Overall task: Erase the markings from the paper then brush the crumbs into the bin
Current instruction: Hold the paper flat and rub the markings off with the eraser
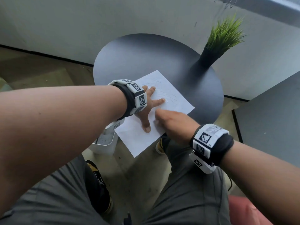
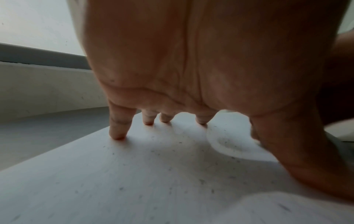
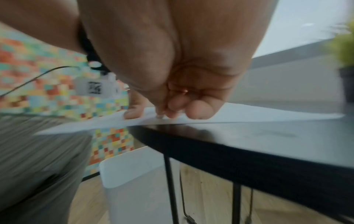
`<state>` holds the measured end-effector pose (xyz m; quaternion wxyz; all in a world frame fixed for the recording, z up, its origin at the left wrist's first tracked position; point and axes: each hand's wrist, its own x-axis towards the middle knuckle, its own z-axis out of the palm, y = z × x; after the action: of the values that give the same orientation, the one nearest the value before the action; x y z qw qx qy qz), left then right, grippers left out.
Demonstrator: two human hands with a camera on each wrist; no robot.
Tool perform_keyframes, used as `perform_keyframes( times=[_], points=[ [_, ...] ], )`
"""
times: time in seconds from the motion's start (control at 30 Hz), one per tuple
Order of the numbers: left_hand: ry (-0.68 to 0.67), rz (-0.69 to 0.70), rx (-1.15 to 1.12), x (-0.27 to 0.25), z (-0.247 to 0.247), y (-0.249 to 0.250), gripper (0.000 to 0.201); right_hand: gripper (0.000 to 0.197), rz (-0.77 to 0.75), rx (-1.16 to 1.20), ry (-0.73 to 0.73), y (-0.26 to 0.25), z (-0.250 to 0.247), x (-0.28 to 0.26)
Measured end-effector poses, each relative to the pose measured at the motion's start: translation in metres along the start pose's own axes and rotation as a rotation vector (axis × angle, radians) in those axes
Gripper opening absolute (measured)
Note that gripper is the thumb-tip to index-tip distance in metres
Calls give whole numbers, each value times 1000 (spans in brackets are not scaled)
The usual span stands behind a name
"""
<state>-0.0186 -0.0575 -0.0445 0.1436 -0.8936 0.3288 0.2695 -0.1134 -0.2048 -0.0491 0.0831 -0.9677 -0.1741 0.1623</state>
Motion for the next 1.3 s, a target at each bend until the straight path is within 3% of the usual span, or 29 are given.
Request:
perform_keyframes(
  times=[0.07,0.2,0.3,0.43,0.53,0.67,0.73,0.83,0.9,1.0,1.03,1.17,1.23,1.3],
  points=[
    [0,0,-1,0,1,0,139,13,-59,37,-19,-4,0,1],
    [123,-11,-135,-2,6,1,117,20,225,48,25,41,-21,16],
    [198,31,-163,-5,15,-7,100,19,316,70,102,67,-24,20],
    [170,-8,-111,-14,22,-13,118,19,351,80,117,66,-22,24],
    [168,-29,-143,-15,25,-6,125,18,269,66,92,45,-19,16],
    [160,-42,-165,-11,27,-4,128,12,-109,-12,-45,7,-7,-8],
    [142,-58,-145,-8,25,-3,131,13,-64,22,-65,17,-11,-6],
    [106,-75,-149,-4,20,-3,133,18,240,35,65,46,-20,4],
    [89,-78,-129,-3,15,-4,133,15,159,-14,85,40,-15,1],
    [83,-75,-87,-2,10,-6,133,6,-99,6,-58,17,-3,-13],
    [81,-73,-81,-1,10,-7,134,5,-95,20,-73,19,-4,-13],
    [78,-72,-79,1,10,-7,133,17,205,-13,105,43,-14,0],
    [69,-73,-73,0,11,-7,134,15,117,-28,88,28,-7,-2],
    [72,-72,-72,0,11,-6,135,11,-87,6,12,2,3,-11]
  ],
)
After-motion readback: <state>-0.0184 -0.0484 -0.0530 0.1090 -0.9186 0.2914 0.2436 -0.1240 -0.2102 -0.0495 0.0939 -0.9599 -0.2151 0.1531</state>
